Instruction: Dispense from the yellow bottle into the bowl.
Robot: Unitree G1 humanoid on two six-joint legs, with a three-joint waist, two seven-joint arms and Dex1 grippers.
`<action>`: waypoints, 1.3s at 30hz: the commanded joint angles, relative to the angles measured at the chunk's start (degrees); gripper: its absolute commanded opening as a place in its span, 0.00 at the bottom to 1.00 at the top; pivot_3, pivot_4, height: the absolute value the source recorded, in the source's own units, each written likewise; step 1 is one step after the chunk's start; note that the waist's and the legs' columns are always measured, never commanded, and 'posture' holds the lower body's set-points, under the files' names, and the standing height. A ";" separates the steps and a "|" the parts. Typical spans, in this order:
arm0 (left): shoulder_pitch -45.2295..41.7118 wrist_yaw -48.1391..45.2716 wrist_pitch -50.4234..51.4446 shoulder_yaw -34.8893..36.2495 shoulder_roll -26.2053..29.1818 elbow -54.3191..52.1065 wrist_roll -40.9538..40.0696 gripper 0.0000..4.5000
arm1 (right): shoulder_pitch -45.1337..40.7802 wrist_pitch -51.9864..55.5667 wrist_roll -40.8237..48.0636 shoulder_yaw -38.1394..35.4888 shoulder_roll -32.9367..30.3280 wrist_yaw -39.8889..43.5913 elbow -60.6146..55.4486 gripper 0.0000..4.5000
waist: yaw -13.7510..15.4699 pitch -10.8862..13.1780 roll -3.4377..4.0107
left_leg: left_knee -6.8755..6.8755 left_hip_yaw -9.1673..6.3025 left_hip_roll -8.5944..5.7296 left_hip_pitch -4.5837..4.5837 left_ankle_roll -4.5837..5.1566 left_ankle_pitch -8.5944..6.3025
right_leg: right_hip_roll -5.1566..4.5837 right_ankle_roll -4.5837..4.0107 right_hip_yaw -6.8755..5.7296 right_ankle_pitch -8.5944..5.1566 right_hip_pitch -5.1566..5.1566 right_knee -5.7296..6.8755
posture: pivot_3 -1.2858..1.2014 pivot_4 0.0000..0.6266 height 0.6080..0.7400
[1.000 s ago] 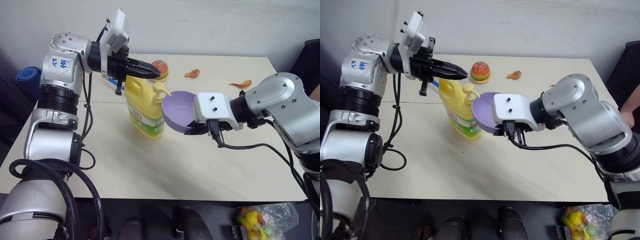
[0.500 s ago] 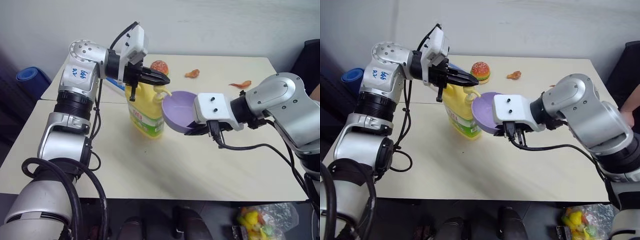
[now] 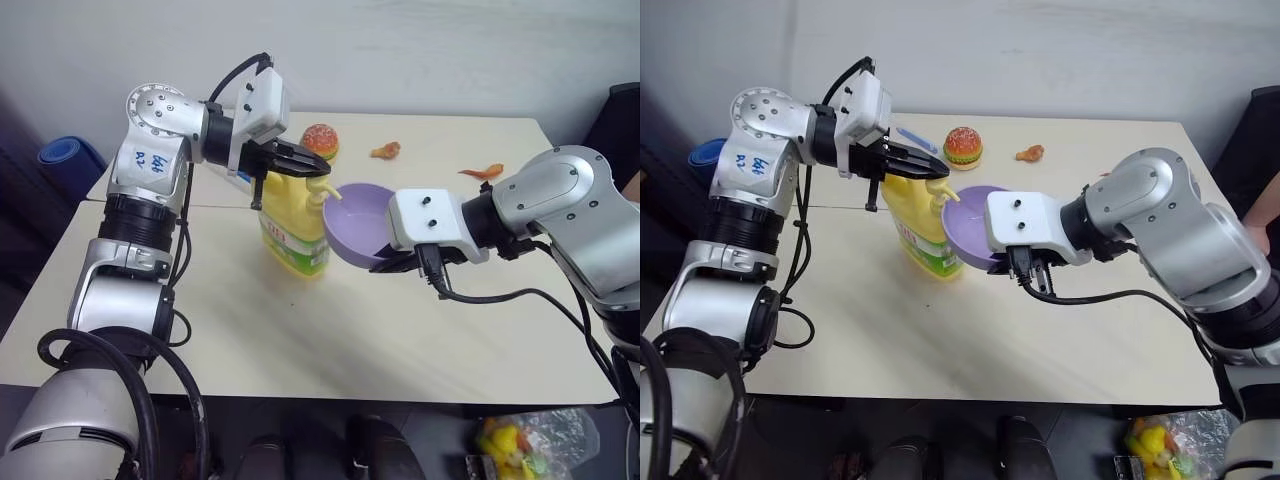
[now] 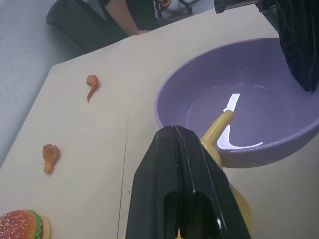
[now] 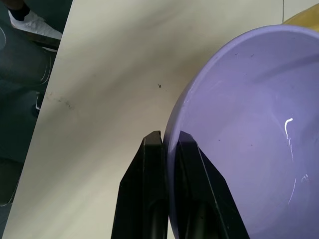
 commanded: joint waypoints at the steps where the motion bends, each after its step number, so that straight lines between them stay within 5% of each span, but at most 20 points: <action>1: 4.28 0.50 -0.12 -5.18 -0.62 1.95 5.22 0.01 | -0.61 -0.52 0.59 -1.82 -0.33 -0.17 -1.32 0.00 | 0.00 -0.04 0.03 | -0.02 -0.01 0.01 0.09 0.02 -0.01 | 0.00 0.00 -0.02 0.00 0.14 -0.05 | 0.52 0.24 1.00; 19: 8.83 3.74 -6.22 -7.13 -2.16 2.54 8.19 0.01 | -0.33 0.05 0.90 -1.61 0.06 -0.90 -0.92 0.00 | 0.17 -0.29 0.13 | -0.25 -0.17 0.03 0.93 0.21 -0.14 | -0.06 0.00 0.06 0.00 0.88 -0.29 | 0.52 0.24 1.00; 28: -0.14 0.34 10.66 1.13 -0.94 -1.55 -2.38 0.01 | 1.41 -0.83 0.72 -2.39 -1.04 -1.33 -1.75 0.00 | 0.11 -0.26 0.12 | -0.24 -0.16 0.02 0.81 0.29 -0.18 | -0.06 0.00 0.06 0.00 0.80 -0.31 | 0.52 0.24 1.00; 35: -3.30 -8.21 28.86 6.71 8.68 -13.26 -13.66 0.39 | 8.56 -2.32 -0.14 -4.75 -3.29 -4.36 -3.95 0.00 | -0.31 -0.13 0.13 | -0.06 -0.09 -0.02 -0.68 0.24 -0.15 | -0.02 0.06 0.14 0.03 -0.78 -0.14 | 0.52 0.24 1.00; 39: -1.60 -12.97 39.81 9.57 17.17 -21.49 -21.43 0.66 | 17.68 -7.59 -4.12 -5.67 -5.22 -8.44 -3.48 0.00 | -0.23 -0.11 0.14 | -0.05 -0.12 0.01 -0.80 0.24 -0.15 | -0.04 0.06 -0.01 0.03 -0.81 -0.30 | 0.52 0.24 1.00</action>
